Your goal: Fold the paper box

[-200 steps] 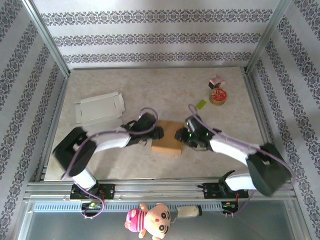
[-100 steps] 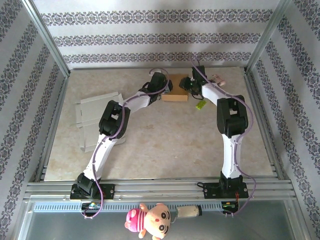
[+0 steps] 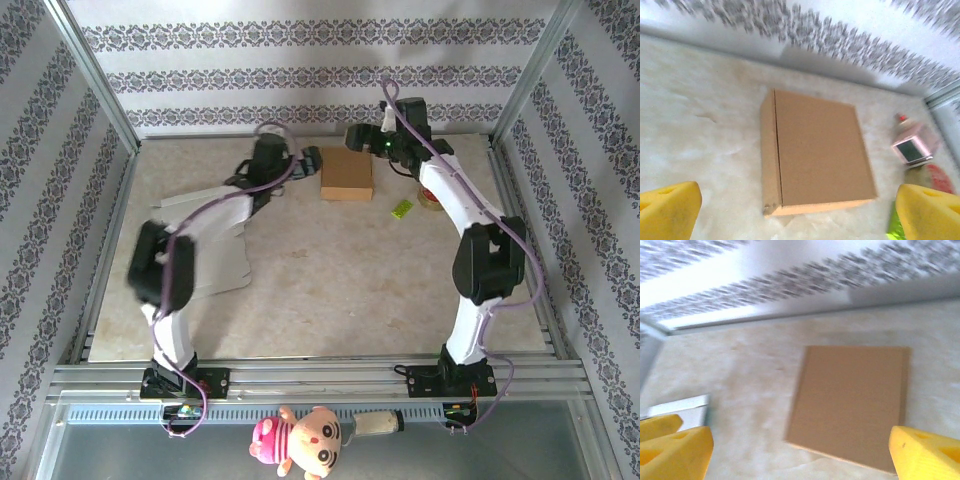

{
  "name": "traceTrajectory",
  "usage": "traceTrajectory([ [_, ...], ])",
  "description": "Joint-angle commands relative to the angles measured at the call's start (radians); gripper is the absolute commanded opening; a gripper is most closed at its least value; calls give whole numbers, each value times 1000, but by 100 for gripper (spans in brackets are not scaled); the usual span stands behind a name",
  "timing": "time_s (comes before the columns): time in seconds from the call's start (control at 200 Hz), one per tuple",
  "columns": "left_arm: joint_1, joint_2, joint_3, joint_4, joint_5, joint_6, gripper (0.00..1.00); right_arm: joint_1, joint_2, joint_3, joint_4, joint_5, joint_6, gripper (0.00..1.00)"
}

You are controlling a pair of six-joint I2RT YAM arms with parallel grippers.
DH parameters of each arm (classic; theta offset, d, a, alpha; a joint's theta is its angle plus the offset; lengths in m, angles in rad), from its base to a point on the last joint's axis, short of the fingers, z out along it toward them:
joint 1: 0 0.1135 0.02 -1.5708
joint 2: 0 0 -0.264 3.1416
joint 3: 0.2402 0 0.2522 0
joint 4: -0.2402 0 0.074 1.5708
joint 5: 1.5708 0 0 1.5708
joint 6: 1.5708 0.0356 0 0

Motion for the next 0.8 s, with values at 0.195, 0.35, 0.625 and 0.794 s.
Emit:
traceTrajectory([
  [0.195,33,-670,-366,-428,-147,65,99,332,133,68,-45,-130,72,90],
  [0.35,48,-930,-507,-684,-257,16,99,434,338,248,-64,-61,93,90],
  [0.625,189,-1155,-710,-767,-197,-75,100,477,695,629,-199,92,78,88],
  [0.794,249,-1113,-725,-697,-109,-87,99,493,862,848,-242,14,117,73],
])
